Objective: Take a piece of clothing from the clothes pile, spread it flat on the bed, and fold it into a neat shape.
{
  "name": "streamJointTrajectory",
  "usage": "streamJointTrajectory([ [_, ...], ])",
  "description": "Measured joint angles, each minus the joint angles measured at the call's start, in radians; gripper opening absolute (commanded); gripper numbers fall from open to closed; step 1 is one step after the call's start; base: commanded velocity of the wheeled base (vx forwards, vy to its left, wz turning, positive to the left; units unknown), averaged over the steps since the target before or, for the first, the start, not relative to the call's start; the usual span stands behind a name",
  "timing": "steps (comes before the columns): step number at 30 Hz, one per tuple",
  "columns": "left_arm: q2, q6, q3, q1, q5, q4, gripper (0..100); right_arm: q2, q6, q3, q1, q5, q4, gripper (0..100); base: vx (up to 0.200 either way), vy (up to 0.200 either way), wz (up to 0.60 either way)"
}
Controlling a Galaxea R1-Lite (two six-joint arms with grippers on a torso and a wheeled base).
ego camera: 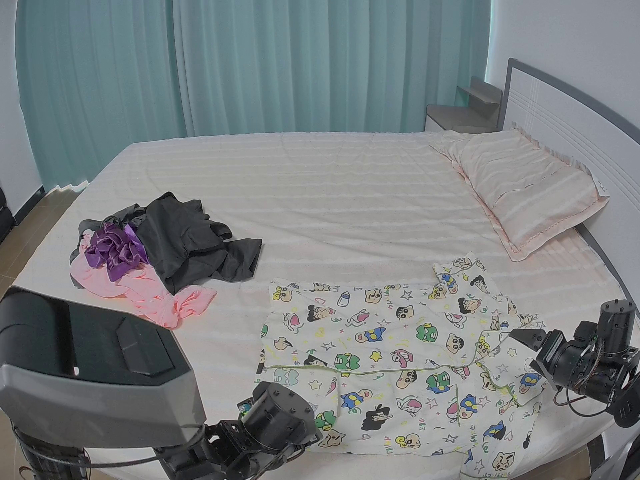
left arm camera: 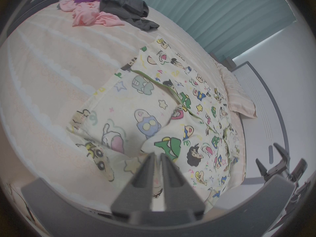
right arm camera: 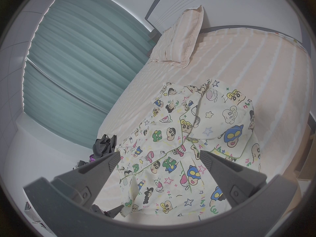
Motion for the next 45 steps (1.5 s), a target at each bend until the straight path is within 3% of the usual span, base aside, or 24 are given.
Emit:
streamJointTrajectory([
  [8,-0.061,0.012,0.012,0.051,0.001,0.001,0,-0.002,0.003,0.0,0.012,-0.001,0.001,100,0.0,0.0,0.0],
  [21,-0.111,0.297,0.018,0.247,0.0,-0.014,0,-0.019,0.008,0.0,0.014,-0.002,0.003,100,0.0,0.0,0.0],
  [36,0.065,0.42,0.003,0.34,-0.01,-0.266,0,-0.024,0.007,0.0,0.014,-0.003,0.003,100,0.0,0.0,0.0],
  [43,0.133,0.433,-0.044,0.382,-0.01,-0.281,0,-0.024,0.006,0.0,0.015,-0.003,0.002,100,0.0,0.0,0.0],
  [44,0.139,0.433,-0.049,0.386,-0.01,-0.281,100,-0.024,0.006,0.0,0.015,-0.003,0.002,100,0.0,0.0,0.0],
  [45,0.144,0.433,-0.05,0.389,-0.01,-0.281,100,-0.024,0.007,0.0,0.015,-0.003,0.002,100,0.0,0.0,0.0],
])
